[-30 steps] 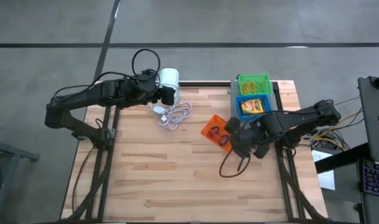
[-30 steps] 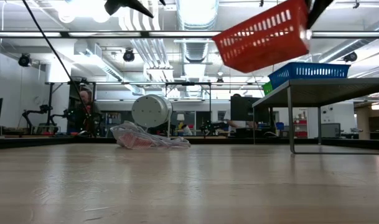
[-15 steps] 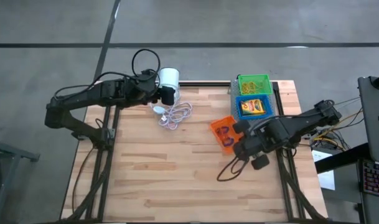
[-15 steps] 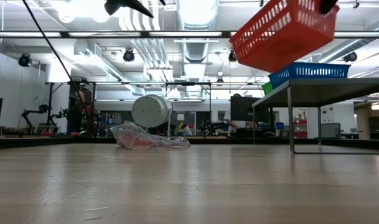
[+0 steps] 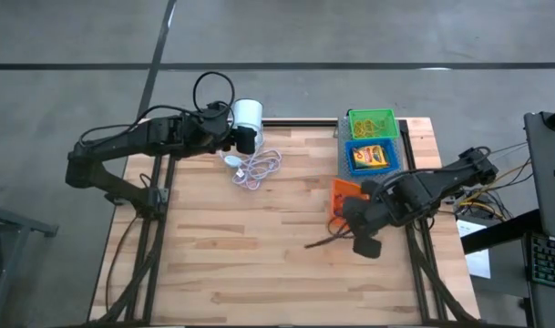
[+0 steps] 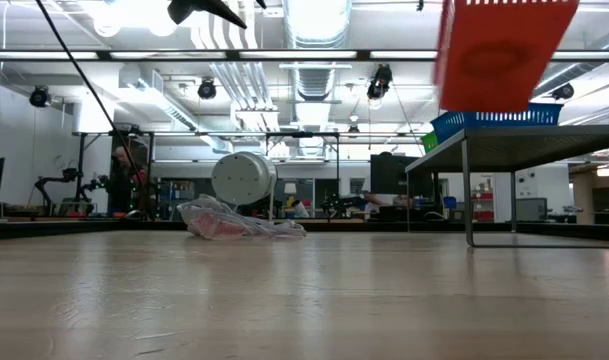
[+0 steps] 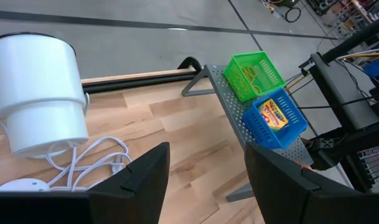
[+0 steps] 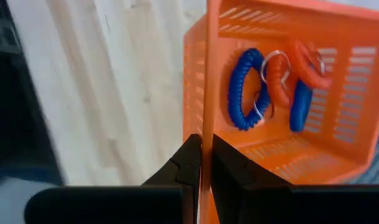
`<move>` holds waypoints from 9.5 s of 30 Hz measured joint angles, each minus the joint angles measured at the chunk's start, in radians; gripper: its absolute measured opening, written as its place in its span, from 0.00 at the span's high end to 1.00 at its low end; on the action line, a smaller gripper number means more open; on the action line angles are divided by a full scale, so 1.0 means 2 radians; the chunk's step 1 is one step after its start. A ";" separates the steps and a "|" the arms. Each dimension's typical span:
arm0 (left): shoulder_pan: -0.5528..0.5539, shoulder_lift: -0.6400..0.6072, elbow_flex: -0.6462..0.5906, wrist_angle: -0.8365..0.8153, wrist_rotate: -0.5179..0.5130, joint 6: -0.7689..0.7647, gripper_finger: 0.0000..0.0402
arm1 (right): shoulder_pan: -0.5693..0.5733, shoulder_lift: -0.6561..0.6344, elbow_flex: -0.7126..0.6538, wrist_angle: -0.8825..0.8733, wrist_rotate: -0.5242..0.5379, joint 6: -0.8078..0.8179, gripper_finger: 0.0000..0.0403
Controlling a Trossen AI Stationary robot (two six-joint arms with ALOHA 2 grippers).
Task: Pick & Place Office Desk Supplies
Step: Put the orange bin filled with spring keychains on the shelf, then return to Home Position
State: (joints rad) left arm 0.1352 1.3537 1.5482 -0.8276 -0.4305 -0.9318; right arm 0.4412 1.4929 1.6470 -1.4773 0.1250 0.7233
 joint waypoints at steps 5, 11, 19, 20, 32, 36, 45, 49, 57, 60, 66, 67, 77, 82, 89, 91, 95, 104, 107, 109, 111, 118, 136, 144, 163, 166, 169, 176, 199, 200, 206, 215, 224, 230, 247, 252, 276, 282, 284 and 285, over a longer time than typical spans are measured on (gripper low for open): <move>0.000 0.000 0.000 0.000 -0.002 0.000 0.47 | 0.000 0.000 0.000 -0.004 -0.028 0.103 0.95; 0.000 0.000 0.000 0.000 -0.021 0.000 0.47 | 0.000 0.000 -0.006 -0.008 -0.069 0.221 0.95; 0.000 0.000 0.000 0.007 -0.047 0.009 0.47 | 0.000 0.000 -0.002 -0.047 -0.094 0.349 0.95; 0.000 0.000 0.000 0.012 -0.048 0.018 0.47 | 0.000 0.000 -0.002 -0.049 -0.093 0.354 0.95; 0.000 0.000 0.000 0.040 -0.051 0.065 0.47 | -0.020 0.004 -0.002 -0.047 -0.137 0.372 0.95; 0.000 0.000 0.000 0.040 -0.051 0.065 0.47 | -0.027 0.002 -0.002 -0.047 -0.129 0.361 0.95; 0.000 0.000 0.000 0.040 -0.051 0.087 0.47 | -0.060 -0.006 -0.002 -0.047 -0.129 0.312 0.95; 0.000 0.000 0.000 0.040 -0.051 0.088 0.47 | -0.065 -0.019 -0.002 -0.047 -0.127 0.314 0.97; 0.000 0.000 0.000 0.040 -0.051 0.088 0.47 | -0.068 -0.043 -0.024 -0.047 -0.101 0.315 0.97; 0.000 0.000 0.000 0.040 -0.051 0.088 0.47 | -0.071 -0.048 -0.027 -0.047 -0.100 0.290 0.97; 0.000 0.000 0.000 0.042 -0.051 0.088 0.47 | -0.089 -0.055 -0.028 -0.047 -0.094 0.263 0.97; 0.000 0.000 0.000 0.042 -0.051 0.088 0.47 | -0.092 -0.056 -0.029 -0.047 -0.090 0.258 0.97; 0.000 0.000 0.000 0.042 -0.051 0.088 0.47 | -0.121 -0.058 -0.067 -0.047 -0.090 0.281 0.97; 0.000 0.000 0.000 0.042 -0.051 0.088 0.47 | -0.124 -0.058 -0.095 -0.047 -0.100 0.338 0.97; 0.000 0.000 0.000 0.042 -0.051 0.087 0.47 | -0.127 -0.058 -0.102 -0.047 -0.036 0.392 0.97; 0.000 0.000 0.000 0.042 -0.050 0.087 0.47 | -0.129 -0.058 -0.100 -0.047 -0.016 0.401 0.97; 0.000 0.000 0.000 0.042 -0.050 0.087 0.47 | -0.136 -0.058 -0.102 -0.046 -0.011 0.408 0.97; 0.000 0.000 0.000 0.042 -0.050 0.087 0.47 | -0.158 -0.012 -0.103 -0.041 -0.037 0.384 0.97; 0.000 0.000 0.000 0.042 -0.050 0.087 0.47 | -0.168 0.007 -0.103 -0.041 -0.037 0.378 0.97; 0.000 0.000 0.000 0.042 -0.050 0.087 0.47 | -0.173 0.015 -0.103 -0.043 -0.038 0.369 0.97; 0.000 0.000 0.000 0.042 -0.050 0.087 0.47 | -0.177 0.020 -0.102 -0.043 -0.039 0.367 0.97; 0.000 0.000 0.000 0.042 -0.050 0.088 0.47 | -0.190 0.019 -0.085 -0.037 -0.006 0.364 0.97; 0.000 0.000 0.000 0.042 -0.050 0.088 0.47 | -0.212 0.025 -0.052 -0.034 0.003 0.355 0.97; 0.000 0.000 0.000 0.041 -0.050 0.088 0.47 | -0.212 0.048 -0.059 -0.040 0.001 0.361 0.97; 0.000 0.000 0.000 0.041 -0.050 0.087 0.47 | -0.211 0.047 -0.060 -0.039 0.003 0.352 0.97; 0.000 0.000 0.000 0.041 -0.050 0.087 0.47 | -0.211 0.047 -0.060 -0.039 0.003 0.349 0.97; 0.000 0.000 0.000 0.041 -0.050 0.087 0.47 | -0.211 0.047 -0.060 -0.039 0.005 0.349 0.97; 0.000 0.000 0.000 0.041 -0.050 0.087 0.47 | -0.211 0.047 -0.060 -0.039 0.005 0.350 0.97; 0.000 0.000 0.000 0.041 -0.050 0.087 0.47 | -0.211 0.047 -0.060 -0.019 0.018 0.330 0.89; 0.000 0.000 0.000 0.041 -0.050 0.087 0.47 | -0.211 0.047 -0.060 -0.019 0.018 0.330 0.88; 0.000 0.000 0.000 0.041 -0.050 0.087 0.47 | -0.211 0.047 -0.060 -0.020 0.018 0.330 0.80; 0.000 0.000 0.000 0.041 -0.050 0.087 0.47 | -0.211 0.047 -0.060 -0.021 0.018 0.330 0.73; 0.000 0.000 0.000 0.041 -0.050 0.087 0.47 | -0.211 0.047 -0.060 -0.018 0.016 0.330 0.69; 0.000 0.000 0.000 0.041 -0.050 0.087 0.47 | -0.211 0.047 -0.060 -0.018 0.016 0.330 0.67; 0.000 0.000 0.000 0.041 -0.050 0.087 0.47 | -0.180 0.032 0.013 -0.041 0.077 0.306 0.68; 0.000 0.000 0.000 0.041 -0.050 0.087 0.47 | -0.118 0.032 0.052 -0.040 0.193 0.263 0.68; 0.000 0.000 0.000 0.041 -0.050 0.087 0.47 | 0.126 0.035 -0.036 0.063 0.518 0.153 0.65; 0.000 0.000 0.000 0.041 -0.050 0.087 0.47 | 0.149 0.032 -0.070 0.159 0.529 0.072 0.65; 0.000 0.000 0.000 0.041 -0.050 0.087 0.47 | 0.155 0.029 -0.082 0.165 0.529 0.068 0.64; 0.000 0.000 0.000 0.041 -0.050 0.087 0.47 | 0.157 0.026 -0.091 0.169 0.529 0.069 0.64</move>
State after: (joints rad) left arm 0.1349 1.3533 1.5486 -0.7456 -0.5308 -0.7578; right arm 0.7558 1.5442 1.4649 -1.1397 1.1838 0.8606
